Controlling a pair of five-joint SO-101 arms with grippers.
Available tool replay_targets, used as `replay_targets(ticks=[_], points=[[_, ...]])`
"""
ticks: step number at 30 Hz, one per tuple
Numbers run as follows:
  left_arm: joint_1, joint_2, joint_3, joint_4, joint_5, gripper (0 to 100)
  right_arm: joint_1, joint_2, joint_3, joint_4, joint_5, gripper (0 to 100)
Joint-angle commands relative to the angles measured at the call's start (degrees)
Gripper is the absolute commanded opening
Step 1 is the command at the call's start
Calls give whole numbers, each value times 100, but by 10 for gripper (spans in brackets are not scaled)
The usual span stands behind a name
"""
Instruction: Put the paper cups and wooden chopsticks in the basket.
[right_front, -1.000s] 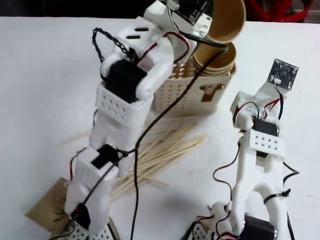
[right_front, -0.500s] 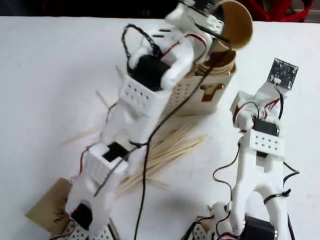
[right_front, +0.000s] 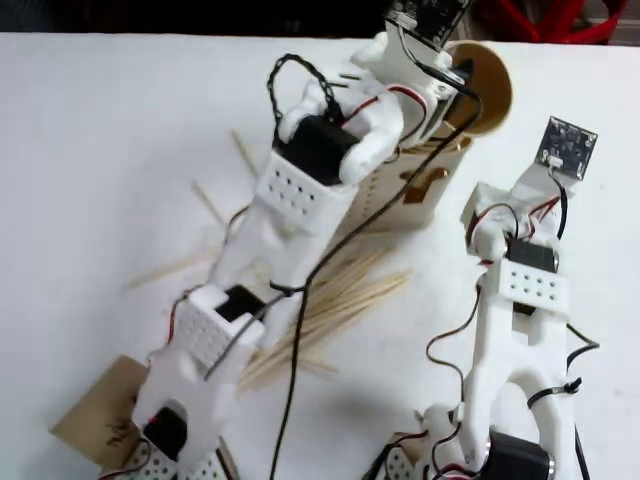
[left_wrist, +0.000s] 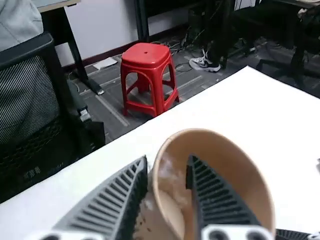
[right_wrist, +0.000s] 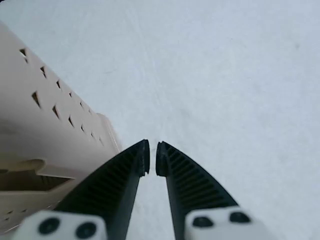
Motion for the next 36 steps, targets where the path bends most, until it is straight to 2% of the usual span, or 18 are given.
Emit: replay_targets(ticks=[1,7,10,17,22,25,33,36], points=[[-488,-154,-62,26,79,143,-13,-119,-62,-101,62,42],[-1147,-31,-53,26,413,146,-13,-119,-62,-101,62,42],[-1191,-127,-70,35,448,146,-13,-119,-62,-101,62,42],[-549,-303,0,193,413,146,-13,-119,-62,-101,62,42],[75,-84,-26,642,-571,143,-13,-119,-53,-101,62,42],[312,171,-9,985,-712,143,-13,-119,-53,-101,62,42],[303,1182,-123,1125,-721,142,-13,-119,-53,-101,62,42],[321,1174,-686,1240,-703,142,-13,-119,-62,-101,62,42]])
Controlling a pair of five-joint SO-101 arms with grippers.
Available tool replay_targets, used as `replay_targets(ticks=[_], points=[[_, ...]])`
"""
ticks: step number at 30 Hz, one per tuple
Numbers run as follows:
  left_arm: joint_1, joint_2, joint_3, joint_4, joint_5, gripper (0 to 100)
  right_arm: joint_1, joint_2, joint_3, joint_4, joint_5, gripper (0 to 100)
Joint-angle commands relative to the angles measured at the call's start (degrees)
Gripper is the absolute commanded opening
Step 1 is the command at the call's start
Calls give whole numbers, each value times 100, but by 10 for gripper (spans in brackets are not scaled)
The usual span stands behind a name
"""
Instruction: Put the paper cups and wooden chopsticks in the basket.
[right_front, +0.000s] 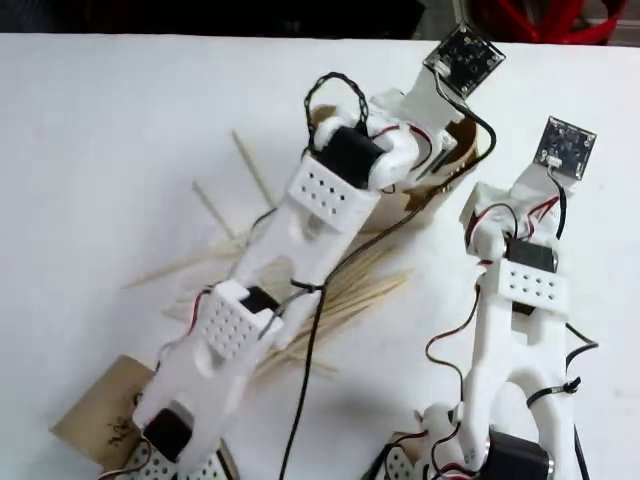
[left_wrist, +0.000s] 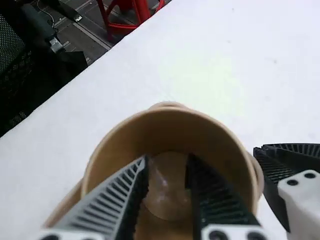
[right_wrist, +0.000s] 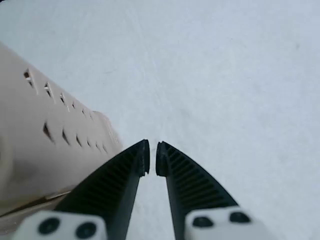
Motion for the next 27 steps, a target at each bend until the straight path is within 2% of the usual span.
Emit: replay_targets(ticks=[1,3,11,16,22,27], points=[[75,22,-765,202,-53,142,-4,-119,-62,-101,62,42],[84,22,-1292,281,-70,142,-4,-119,-62,-101,62,42],[31,-1095,-1213,598,-79,142,-4,-119,-62,-110,62,42],[-119,-1807,-1178,1204,-88,142,-4,-119,-62,-110,62,42],[-840,-2053,-1178,2127,-79,142,-4,-119,-53,-110,62,42],[-1807,-2316,-563,2154,-44,142,-13,-119,-53,-110,62,42]])
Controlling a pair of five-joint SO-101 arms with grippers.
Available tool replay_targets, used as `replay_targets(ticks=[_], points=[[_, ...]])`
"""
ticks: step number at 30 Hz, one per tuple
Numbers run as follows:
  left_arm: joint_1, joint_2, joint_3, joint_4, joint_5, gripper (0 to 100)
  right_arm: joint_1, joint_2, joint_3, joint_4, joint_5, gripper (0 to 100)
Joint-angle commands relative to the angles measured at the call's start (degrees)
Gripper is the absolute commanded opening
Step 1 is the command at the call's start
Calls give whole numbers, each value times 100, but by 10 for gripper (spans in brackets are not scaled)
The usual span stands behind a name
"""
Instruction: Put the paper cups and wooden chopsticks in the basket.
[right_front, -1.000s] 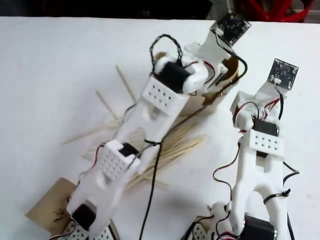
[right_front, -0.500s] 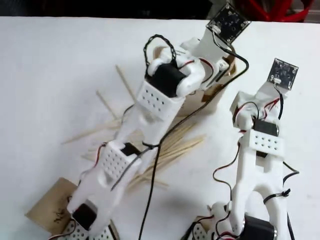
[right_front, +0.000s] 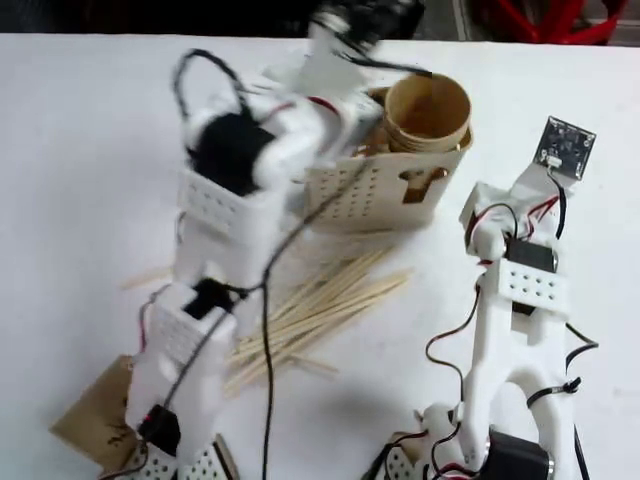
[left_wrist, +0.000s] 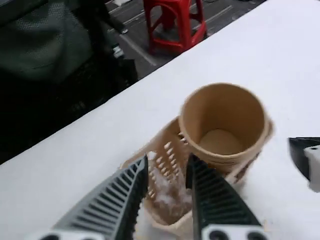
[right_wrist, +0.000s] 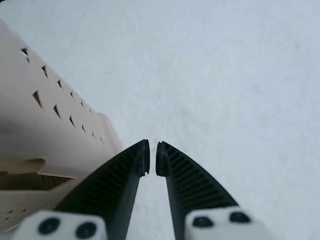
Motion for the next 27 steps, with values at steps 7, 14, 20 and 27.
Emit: replay_targets(ticks=[7,14,20,27], points=[[-1288,-1947,2787,26,-79,146,-4,-119,-53,-110,62,42],[-1938,-3908,5363,-18,-624,146,-40,-119,-44,-110,255,42],[-2633,-5086,6708,-9,-668,146,-40,-119,-35,-110,273,42],[-3046,-5648,7613,-18,-985,146,-40,-207,-97,-57,299,42]])
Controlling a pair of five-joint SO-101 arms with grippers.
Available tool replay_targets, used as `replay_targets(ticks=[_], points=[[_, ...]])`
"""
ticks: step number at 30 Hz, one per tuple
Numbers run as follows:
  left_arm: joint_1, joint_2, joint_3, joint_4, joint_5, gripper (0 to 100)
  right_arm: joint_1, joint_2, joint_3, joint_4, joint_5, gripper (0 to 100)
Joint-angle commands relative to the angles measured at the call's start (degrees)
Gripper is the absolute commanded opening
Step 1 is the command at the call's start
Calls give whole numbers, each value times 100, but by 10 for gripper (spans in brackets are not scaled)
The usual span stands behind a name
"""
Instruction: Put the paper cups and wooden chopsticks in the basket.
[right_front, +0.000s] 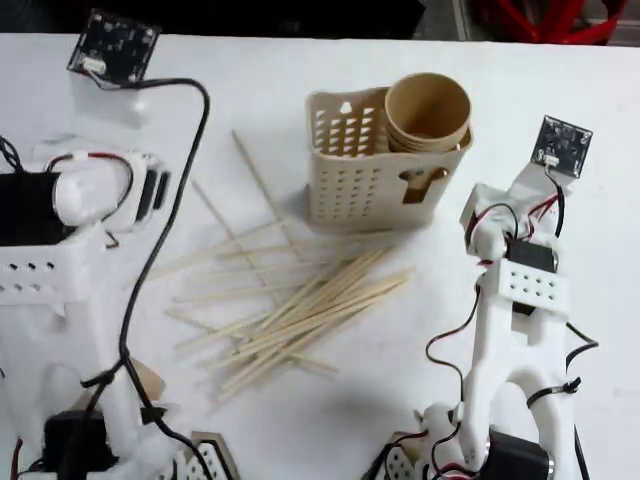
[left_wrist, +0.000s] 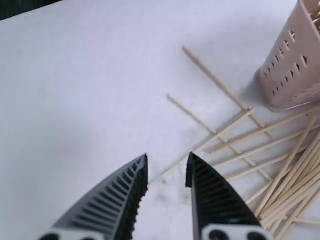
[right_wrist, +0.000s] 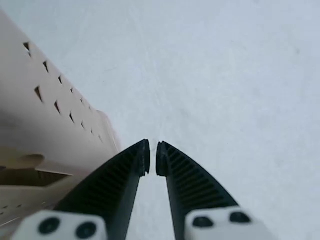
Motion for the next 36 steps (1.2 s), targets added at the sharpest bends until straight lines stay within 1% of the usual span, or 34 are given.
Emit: replay_targets(ticks=[1,5,8,9,11,12,14,17,21,26,30,32,36], points=[[-268,-321,246,-26,-88,146,-40,-251,-141,-13,79,42],[-734,-514,325,-167,132,146,-92,-699,-448,769,457,42],[-1095,-602,334,-264,264,146,-374,-1200,-651,1314,598,42],[-1191,-611,334,-264,290,146,-567,-1367,-686,1473,774,43],[-1323,-629,334,-264,290,146,-1165,-1684,-756,1745,1116,43],[-1402,-629,325,-264,290,146,-1490,-1842,-756,1886,1169,43],[-1604,-620,290,-290,290,146,-2220,-2088,-756,2167,1134,43],[-1956,-629,290,-607,290,146,-3248,-2343,-756,2510,1152,43],[-2176,-629,325,-747,316,146,-4400,-2237,-756,2519,1160,43],[-2255,-629,343,-633,308,146,-5560,-1666,-835,2510,1169,43],[-2571,-593,343,-501,264,146,-6105,-1174,-853,2501,1143,43],[-2800,-585,457,-571,167,147,-6352,-954,-853,2501,1134,43],[-3029,-585,1046,-1275,-484,147,-6484,-681,-835,2404,1125,43]])
